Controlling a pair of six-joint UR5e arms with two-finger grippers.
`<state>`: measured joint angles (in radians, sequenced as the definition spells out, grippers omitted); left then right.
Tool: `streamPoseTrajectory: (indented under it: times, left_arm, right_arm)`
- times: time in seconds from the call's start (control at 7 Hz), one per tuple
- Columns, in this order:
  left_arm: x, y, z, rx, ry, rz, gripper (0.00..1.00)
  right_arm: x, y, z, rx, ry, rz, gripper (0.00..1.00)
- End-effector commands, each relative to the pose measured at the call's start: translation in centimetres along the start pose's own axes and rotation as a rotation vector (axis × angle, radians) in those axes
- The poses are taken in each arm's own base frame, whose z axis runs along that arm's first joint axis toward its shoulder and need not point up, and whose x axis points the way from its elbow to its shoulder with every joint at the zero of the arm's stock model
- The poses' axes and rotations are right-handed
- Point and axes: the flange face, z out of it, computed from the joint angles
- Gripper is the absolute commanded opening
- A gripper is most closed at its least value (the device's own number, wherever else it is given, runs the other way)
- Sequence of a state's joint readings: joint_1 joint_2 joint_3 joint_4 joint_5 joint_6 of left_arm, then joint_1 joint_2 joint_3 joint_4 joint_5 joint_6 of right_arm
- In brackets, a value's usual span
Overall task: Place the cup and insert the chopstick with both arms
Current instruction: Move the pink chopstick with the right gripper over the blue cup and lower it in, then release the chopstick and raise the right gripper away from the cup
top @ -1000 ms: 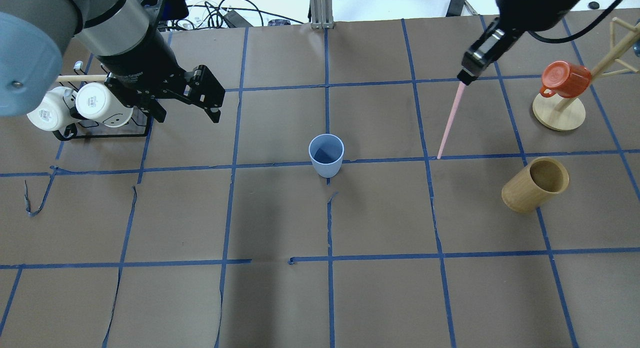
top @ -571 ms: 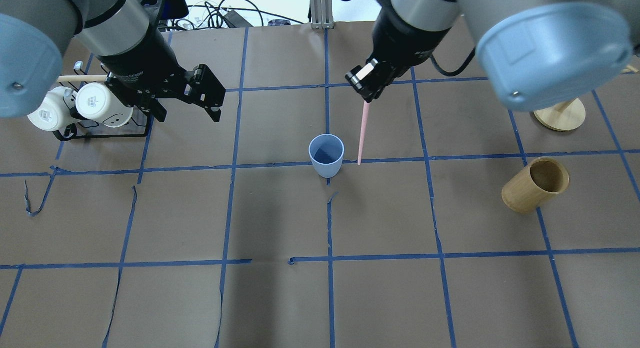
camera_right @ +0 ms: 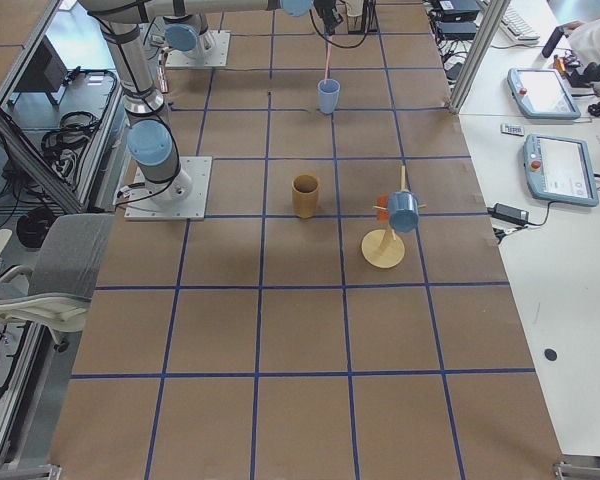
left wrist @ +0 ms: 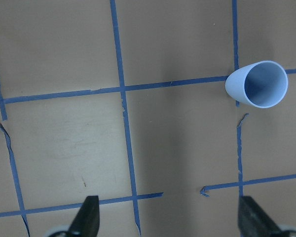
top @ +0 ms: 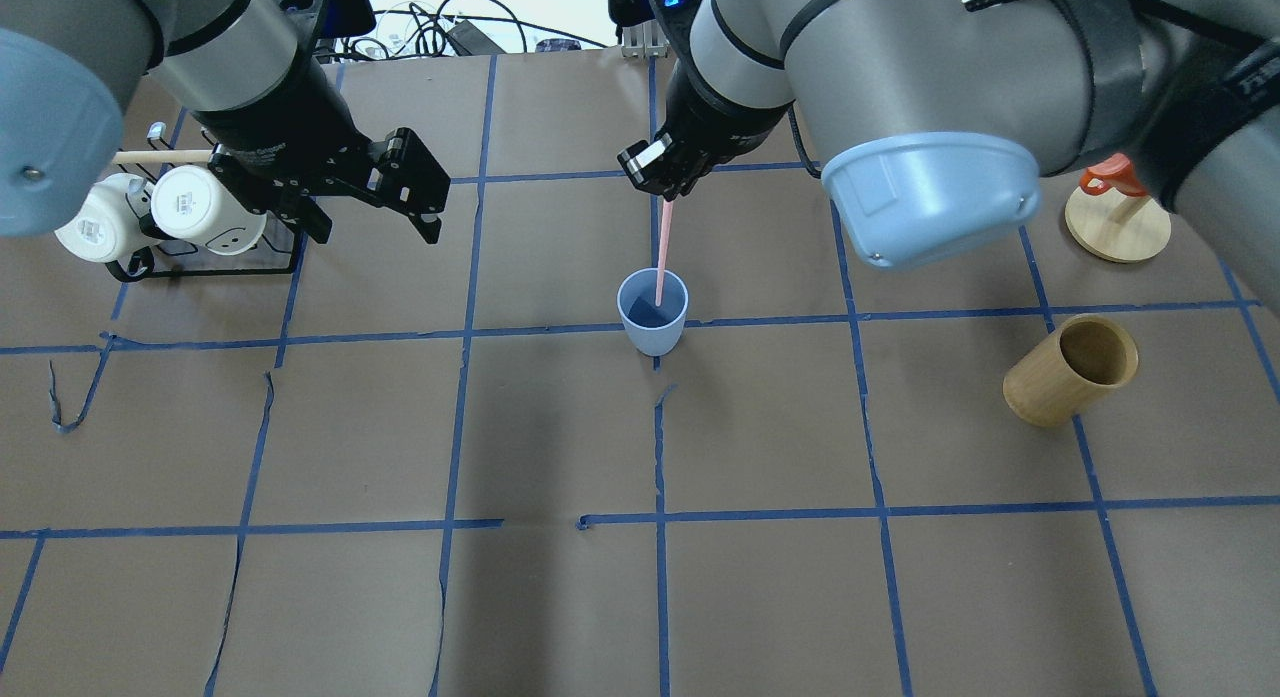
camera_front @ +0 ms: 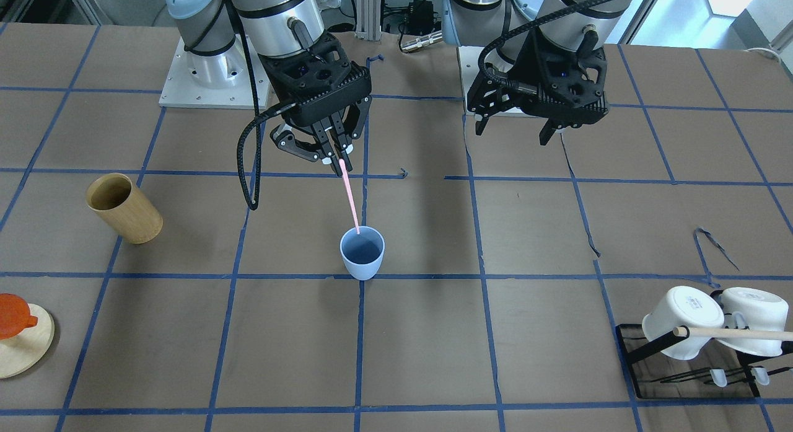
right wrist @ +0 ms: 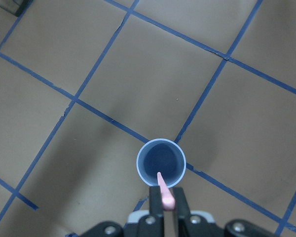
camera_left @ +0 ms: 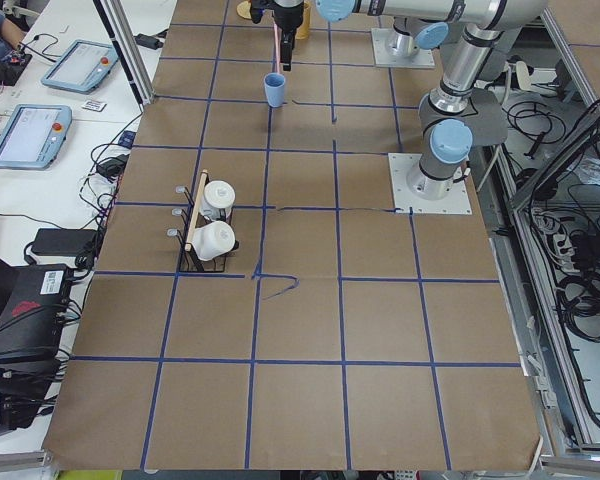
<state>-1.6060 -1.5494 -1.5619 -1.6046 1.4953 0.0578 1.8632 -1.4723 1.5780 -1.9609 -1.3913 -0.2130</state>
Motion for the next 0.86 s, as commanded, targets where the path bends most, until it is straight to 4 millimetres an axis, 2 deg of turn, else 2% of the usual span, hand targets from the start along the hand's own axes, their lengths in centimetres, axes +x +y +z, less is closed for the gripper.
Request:
streamPoseTrajectory:
  times: [0.0,0.14,0.71]
  left_arm:
    - [0.0,0.0,0.1,-0.003,0.001,-0.001,1.0]
    - [0.0,0.0,0.1,-0.003,0.0,0.0,1.0]
    - [0.0,0.1,0.1,-0.001,0.0,-0.001,1.0]
  right_arm:
    - [0.2,-0.3,1.3,-0.009,-0.005,0.006,0.05]
    - [0.6,-0.7,2.9,-0.029,-0.011,0.008,0.05]
    - [1.1,-0.3,6.1,-0.029,-0.007,0.008,0.09]
